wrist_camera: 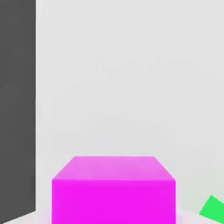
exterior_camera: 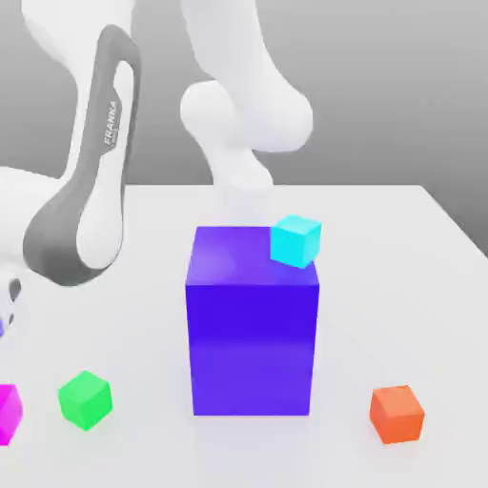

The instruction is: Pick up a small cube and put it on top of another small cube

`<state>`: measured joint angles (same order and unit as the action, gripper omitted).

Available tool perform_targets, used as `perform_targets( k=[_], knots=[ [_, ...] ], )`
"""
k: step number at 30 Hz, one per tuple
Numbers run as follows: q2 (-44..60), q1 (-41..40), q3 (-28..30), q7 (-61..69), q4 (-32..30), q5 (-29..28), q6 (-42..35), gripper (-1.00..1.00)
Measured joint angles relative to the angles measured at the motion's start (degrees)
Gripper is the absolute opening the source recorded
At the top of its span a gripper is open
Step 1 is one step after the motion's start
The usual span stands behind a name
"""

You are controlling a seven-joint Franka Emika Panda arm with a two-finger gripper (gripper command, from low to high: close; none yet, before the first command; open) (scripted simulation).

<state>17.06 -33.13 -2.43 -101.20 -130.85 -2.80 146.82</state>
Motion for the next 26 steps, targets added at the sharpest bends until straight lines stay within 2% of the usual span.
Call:
perform_targets(
  k=[8,14,15,21,26],
  knots=[
    [-13.8,-1.7,-1.5,14.1,-16.4,2.0,3.6,-1.00],
    [-6.3,-1.4,-0.8,15.4,-18.5,1.0,13.4,-1.00],
    [-5.1,-1.3,-0.8,15.3,-18.5,0.8,14.5,1.00],
    [-4.6,-1.3,-0.7,15.2,-18.5,0.7,15.0,1.00],
    [-12.3,-1.4,-1.1,16.2,-18.9,2.0,7.7,1.00]
  ],
)
